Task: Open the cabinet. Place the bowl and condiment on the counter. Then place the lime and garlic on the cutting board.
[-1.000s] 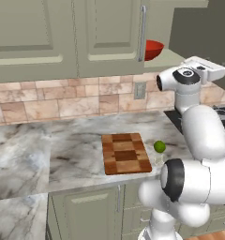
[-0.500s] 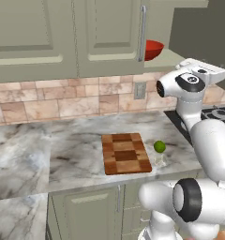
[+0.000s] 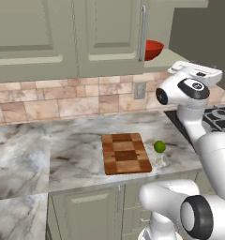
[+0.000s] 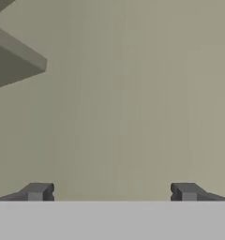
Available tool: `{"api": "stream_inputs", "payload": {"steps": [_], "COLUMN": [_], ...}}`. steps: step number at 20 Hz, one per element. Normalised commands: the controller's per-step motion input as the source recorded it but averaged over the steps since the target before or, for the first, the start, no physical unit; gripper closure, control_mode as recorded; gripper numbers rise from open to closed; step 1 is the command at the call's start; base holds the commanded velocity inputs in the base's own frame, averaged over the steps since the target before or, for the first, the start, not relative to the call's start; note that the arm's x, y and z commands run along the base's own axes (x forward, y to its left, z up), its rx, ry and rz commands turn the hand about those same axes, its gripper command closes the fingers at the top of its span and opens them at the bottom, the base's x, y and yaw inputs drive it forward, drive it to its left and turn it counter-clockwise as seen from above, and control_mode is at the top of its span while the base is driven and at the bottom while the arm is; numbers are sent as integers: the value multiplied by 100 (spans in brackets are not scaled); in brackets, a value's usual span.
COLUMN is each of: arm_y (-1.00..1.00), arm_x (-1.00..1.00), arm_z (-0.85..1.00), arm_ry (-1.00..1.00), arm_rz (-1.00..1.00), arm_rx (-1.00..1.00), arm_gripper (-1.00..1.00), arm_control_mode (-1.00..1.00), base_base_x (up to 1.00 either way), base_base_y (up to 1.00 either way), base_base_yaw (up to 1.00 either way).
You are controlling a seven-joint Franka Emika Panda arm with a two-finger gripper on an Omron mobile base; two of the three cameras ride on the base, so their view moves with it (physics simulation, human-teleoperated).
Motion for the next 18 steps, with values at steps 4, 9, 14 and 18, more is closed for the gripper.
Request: {"api": "stream_inputs", "payload": {"steps": [4, 9, 14, 18], "arm_y": [38, 39, 40, 42], "arm_x": [0, 0, 0, 0], "arm_z": [0, 5, 8, 1], "arm_ry": [2, 1, 1, 1], "arm_rz": [21, 19, 19, 19], "arm_rx": [0, 0, 0, 0], "arm_gripper": [-100, -100, -100, -100], "arm_control_mode": [-100, -100, -100, -100], "base_base_x": [0, 0, 0, 0], "base_base_y": [0, 0, 0, 0], "base_base_yaw": [0, 0, 0, 0]}}
